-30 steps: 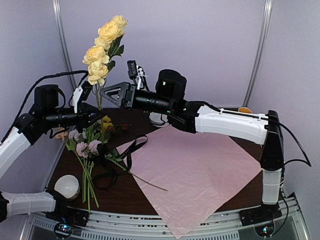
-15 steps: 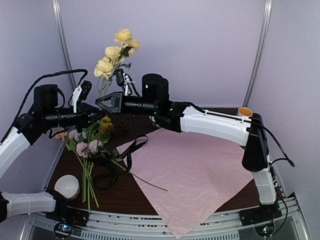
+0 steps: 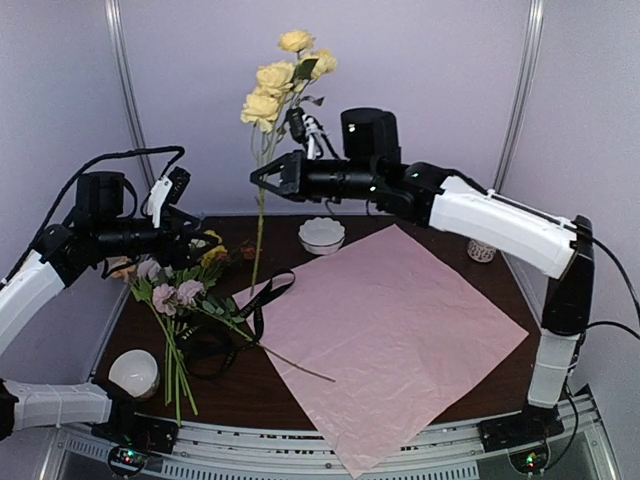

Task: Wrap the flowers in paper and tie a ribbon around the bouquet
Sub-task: Place the fake flower on the flattened wrapping paper.

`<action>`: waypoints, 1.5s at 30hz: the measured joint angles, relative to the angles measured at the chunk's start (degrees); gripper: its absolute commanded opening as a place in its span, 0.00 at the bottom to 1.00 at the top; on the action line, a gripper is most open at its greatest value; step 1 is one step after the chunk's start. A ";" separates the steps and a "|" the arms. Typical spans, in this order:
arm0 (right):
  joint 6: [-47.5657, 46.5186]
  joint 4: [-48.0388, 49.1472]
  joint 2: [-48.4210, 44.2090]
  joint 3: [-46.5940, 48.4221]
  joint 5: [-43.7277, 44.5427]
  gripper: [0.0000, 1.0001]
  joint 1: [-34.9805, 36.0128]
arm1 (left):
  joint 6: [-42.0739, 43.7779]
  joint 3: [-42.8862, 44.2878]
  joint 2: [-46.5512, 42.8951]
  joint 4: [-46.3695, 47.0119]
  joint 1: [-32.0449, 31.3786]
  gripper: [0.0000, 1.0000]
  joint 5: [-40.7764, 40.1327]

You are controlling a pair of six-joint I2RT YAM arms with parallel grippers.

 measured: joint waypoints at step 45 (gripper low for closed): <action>8.39 -25.92 -3.89 -37.73 11.10 0.55 -23.15 | -33.79 -5.31 33.29 -3.82 15.63 0.64 -33.92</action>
